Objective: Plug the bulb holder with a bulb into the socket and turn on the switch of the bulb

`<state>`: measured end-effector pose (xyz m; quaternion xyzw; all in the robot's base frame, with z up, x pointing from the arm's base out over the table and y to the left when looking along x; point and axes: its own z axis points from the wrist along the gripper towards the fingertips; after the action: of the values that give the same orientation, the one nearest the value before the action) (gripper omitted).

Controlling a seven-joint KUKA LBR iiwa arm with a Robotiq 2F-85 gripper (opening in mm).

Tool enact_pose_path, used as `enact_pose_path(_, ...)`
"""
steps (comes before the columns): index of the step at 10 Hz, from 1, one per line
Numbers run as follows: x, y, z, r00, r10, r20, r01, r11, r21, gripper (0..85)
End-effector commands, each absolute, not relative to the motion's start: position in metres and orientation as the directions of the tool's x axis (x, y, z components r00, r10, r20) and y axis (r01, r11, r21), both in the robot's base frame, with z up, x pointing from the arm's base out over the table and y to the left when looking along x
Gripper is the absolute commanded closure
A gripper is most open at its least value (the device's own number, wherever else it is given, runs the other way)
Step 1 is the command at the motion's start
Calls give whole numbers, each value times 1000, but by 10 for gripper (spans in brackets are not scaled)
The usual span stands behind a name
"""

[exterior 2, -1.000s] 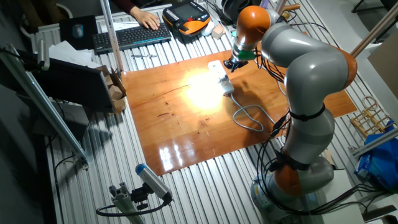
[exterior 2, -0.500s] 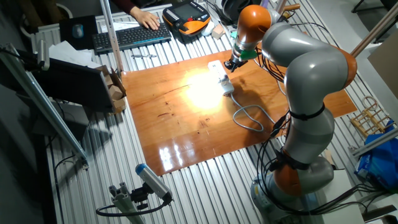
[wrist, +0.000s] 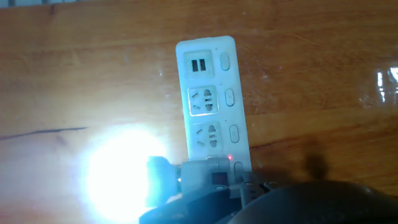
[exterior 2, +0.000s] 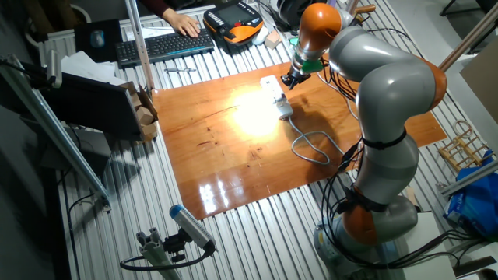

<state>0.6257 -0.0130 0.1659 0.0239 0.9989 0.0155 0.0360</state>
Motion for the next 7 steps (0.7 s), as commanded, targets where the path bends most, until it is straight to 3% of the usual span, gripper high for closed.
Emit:
enact_pose_path(1, 625, -12, 169, -996, 53, -71, 51, 998, 30, 850)
enact_pose_path(7, 625, -9, 174, -995, 73, -71, 71, 997, 24, 850)
